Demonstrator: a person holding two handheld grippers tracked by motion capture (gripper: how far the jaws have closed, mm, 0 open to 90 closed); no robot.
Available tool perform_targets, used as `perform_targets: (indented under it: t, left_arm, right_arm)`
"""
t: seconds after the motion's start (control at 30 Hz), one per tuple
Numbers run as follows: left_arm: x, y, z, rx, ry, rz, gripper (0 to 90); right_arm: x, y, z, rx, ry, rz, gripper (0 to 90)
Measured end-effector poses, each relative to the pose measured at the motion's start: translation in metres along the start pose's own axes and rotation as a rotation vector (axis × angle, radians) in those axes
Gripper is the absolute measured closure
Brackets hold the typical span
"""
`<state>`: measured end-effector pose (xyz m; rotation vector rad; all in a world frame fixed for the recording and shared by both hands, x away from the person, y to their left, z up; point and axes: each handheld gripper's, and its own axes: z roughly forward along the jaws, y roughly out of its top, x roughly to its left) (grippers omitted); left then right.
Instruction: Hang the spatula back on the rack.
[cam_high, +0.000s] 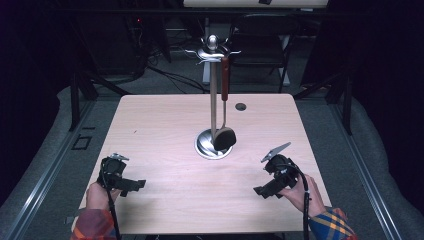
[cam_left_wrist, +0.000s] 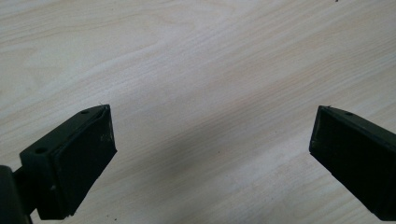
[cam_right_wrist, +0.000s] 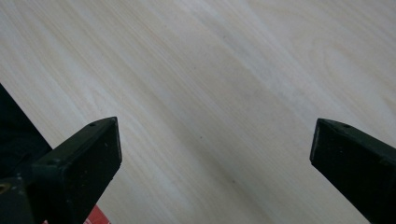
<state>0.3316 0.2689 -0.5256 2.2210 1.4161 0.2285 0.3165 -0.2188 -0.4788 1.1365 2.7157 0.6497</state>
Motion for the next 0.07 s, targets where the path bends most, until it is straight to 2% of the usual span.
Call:
perform_targets:
  t: [0.07]
  left_arm:
    - [0.0005, 0.0002, -0.0003, -0.001, 0.000, 0.006, 0.1]
  right_arm:
    - [0.0006, -0.0051, 0.0036, -0.005, 0.011, 0.010, 0.0]
